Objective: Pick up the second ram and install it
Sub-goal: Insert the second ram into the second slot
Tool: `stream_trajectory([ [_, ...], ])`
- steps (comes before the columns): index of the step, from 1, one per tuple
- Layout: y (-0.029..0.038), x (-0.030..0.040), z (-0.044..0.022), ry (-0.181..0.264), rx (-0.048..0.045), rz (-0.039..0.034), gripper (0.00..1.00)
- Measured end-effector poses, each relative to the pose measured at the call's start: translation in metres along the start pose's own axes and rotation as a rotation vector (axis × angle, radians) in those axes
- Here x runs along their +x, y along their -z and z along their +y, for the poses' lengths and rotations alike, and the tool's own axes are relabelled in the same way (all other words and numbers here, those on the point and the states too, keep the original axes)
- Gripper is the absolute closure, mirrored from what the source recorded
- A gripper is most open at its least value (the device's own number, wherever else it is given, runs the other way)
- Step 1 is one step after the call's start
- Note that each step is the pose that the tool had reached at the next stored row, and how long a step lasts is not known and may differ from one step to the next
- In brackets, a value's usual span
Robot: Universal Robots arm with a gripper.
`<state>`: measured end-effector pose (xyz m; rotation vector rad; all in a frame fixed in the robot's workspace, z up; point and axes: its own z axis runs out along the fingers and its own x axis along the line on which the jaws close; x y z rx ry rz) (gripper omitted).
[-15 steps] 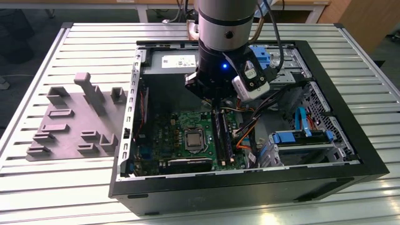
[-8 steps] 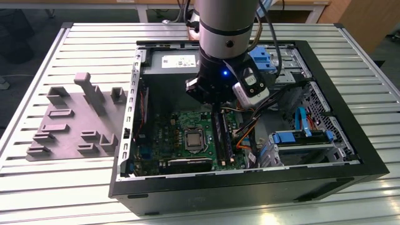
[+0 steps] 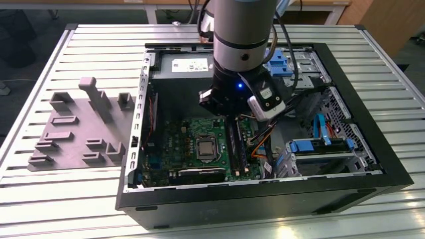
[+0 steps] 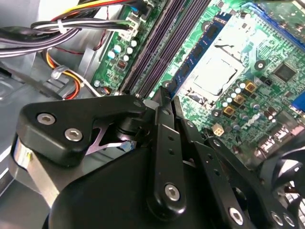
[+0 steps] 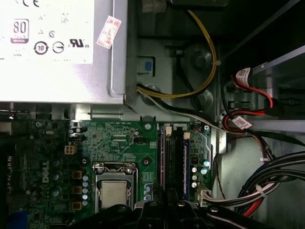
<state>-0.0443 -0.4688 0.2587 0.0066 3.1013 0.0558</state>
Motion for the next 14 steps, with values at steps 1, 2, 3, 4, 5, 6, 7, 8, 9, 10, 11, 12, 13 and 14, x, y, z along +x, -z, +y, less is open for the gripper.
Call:
stream_trajectory([
  [1,-0.0018,0.0000,-0.0008,-0.001,0.0000,-0.0001,0.86],
  [2,-0.0035,-0.0001,-0.0018,-0.003,0.0002,-0.0001,0.86],
  [3,-0.0054,-0.0001,-0.0028,-0.004,0.0002,-0.0001,0.86],
  [4,-0.0073,-0.0001,-0.0038,-0.006,0.0002,-0.0002,0.86],
  [5,-0.0092,-0.0003,-0.0044,-0.007,0.0000,-0.0004,0.86],
  [6,-0.0108,-0.0004,-0.0050,-0.009,0.0003,-0.0004,0.86],
  [7,-0.0126,-0.0006,-0.0054,-0.011,0.0005,-0.0004,0.86],
  [8,-0.0144,-0.0008,-0.0058,-0.014,0.0005,-0.0005,0.86],
  [9,-0.0162,-0.0012,-0.0061,-0.016,0.0005,-0.0006,0.86],
  [10,-0.0181,-0.0017,-0.0063,-0.018,0.0006,-0.0007,0.86],
  [11,-0.0193,-0.0018,-0.0064,-0.019,0.0003,-0.0007,0.86],
  [12,-0.0194,-0.0018,-0.0064,-0.019,0.0004,-0.0007,0.86],
  [13,-0.0194,-0.0018,-0.0064,-0.019,0.0004,-0.0007,0.86],
  [14,-0.0194,-0.0018,-0.0064,-0.019,0.0004,-0.0007,0.86],
])
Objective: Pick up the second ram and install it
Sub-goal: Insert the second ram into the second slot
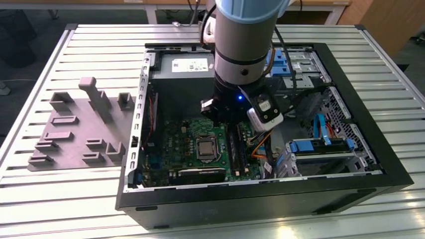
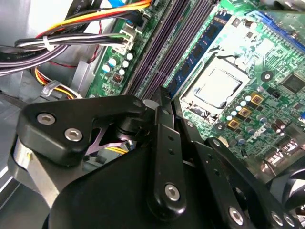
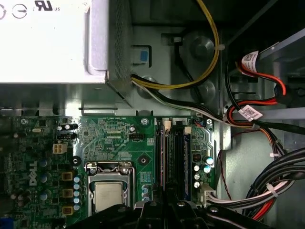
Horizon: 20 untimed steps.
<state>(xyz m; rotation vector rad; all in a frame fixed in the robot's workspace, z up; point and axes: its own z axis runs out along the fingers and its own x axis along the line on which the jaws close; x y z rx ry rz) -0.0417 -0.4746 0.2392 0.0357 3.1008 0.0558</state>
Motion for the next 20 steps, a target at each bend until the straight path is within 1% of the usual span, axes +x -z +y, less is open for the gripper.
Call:
stream_trajectory([
  [2,-0.0013,0.0000,0.0000,0.000,-0.0002,-0.0001,0.86],
  [4,-0.0048,0.0001,-0.0006,0.000,-0.0002,0.0000,0.86],
  [6,-0.0077,0.0001,-0.0031,0.001,-0.0002,0.0001,0.86],
  [11,-0.0169,-0.0005,-0.0036,0.011,-0.0010,0.0012,0.86],
  [13,-0.0197,-0.0005,-0.0051,0.012,-0.0007,0.0016,0.86],
  [15,-0.0210,-0.0005,-0.0063,0.011,-0.0009,0.0017,0.86],
  [20,-0.0211,-0.0008,-0.0063,0.011,-0.0008,0.0017,0.86],
])
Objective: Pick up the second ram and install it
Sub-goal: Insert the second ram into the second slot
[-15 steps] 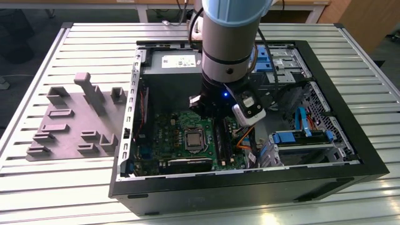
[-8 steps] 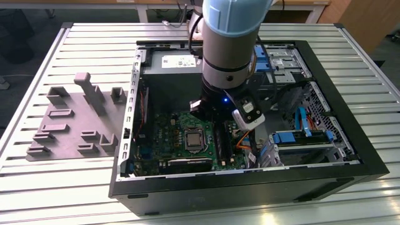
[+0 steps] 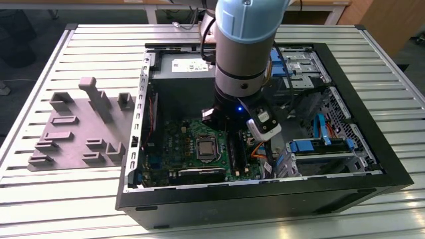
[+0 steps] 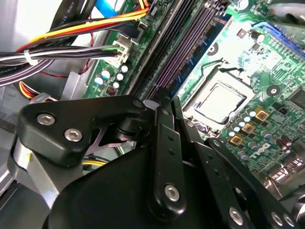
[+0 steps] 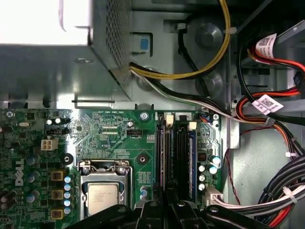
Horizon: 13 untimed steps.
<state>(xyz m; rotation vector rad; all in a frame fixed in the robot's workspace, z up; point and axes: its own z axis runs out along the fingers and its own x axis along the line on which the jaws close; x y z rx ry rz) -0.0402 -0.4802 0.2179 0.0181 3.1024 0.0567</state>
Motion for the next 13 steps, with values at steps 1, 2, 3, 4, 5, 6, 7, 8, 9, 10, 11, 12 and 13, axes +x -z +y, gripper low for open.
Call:
stream_trajectory([
  [1,-0.0001,-0.0004,-0.0001,0.000,-0.0002,-0.0001,0.86],
  [2,-0.0003,-0.0006,-0.0003,-0.002,-0.0002,-0.0002,0.86],
  [3,-0.0006,-0.0007,-0.0004,-0.005,-0.0001,-0.0003,0.86],
  [4,-0.0009,-0.0009,-0.0005,-0.010,0.0003,-0.0004,0.86],
  [5,-0.0012,-0.0011,-0.0009,-0.014,0.0005,-0.0005,0.86],
  [6,-0.0014,-0.0013,-0.0013,-0.016,0.0006,-0.0006,0.86],
  [7,-0.0015,-0.0014,-0.0016,-0.018,0.0006,-0.0007,0.86],
  [8,-0.0016,-0.0016,-0.0017,-0.020,0.0006,-0.0007,0.86],
  [9,-0.0018,-0.0022,-0.0017,-0.020,0.0003,-0.0008,0.86],
  [10,-0.0022,-0.0030,-0.0018,-0.020,-0.0005,-0.0008,0.86],
  [11,-0.0026,-0.0037,-0.0018,-0.020,-0.0012,-0.0007,0.86],
  [12,-0.0028,-0.0043,-0.0019,-0.020,-0.0017,-0.0006,0.86],
  [13,-0.0030,-0.0046,-0.0020,-0.020,-0.0020,-0.0005,0.86],
])
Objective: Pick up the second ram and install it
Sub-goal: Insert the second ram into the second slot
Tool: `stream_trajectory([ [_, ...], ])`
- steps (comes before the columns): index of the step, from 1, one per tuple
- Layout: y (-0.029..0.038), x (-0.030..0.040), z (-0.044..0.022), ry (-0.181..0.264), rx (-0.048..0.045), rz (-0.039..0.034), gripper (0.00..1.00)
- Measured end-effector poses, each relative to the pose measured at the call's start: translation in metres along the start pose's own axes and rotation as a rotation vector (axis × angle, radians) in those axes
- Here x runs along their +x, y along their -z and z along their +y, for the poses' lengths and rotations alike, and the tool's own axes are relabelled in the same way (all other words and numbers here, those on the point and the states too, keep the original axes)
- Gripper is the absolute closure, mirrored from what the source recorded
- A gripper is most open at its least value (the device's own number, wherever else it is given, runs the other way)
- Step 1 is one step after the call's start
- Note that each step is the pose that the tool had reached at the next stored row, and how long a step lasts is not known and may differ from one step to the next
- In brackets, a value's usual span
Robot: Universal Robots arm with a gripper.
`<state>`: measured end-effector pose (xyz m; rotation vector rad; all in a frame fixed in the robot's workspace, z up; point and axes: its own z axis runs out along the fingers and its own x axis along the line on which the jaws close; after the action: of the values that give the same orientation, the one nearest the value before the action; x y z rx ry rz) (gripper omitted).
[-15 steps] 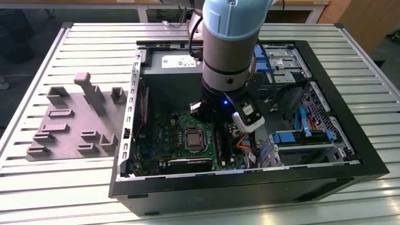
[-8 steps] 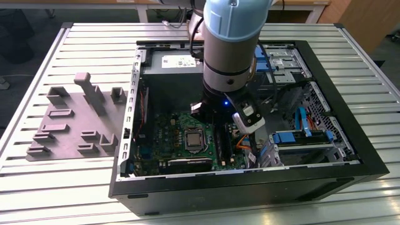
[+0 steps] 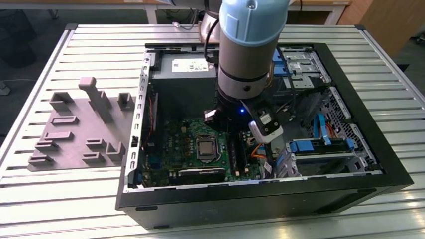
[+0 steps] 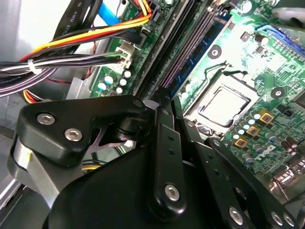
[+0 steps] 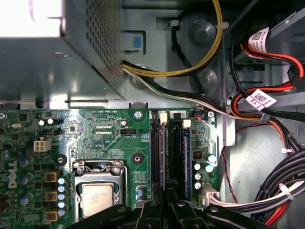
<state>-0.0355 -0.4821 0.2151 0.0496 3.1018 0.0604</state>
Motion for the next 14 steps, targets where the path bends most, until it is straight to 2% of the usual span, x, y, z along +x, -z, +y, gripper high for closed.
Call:
stream_trajectory([
  [6,-0.0017,-0.0003,-0.0025,0.000,-0.0017,-0.0006,0.86],
  [8,-0.0005,-0.0003,-0.0026,0.000,-0.0004,0.0000,0.86],
  [14,-0.0009,-0.0002,-0.0027,0.000,-0.0049,-0.0001,0.86],
])
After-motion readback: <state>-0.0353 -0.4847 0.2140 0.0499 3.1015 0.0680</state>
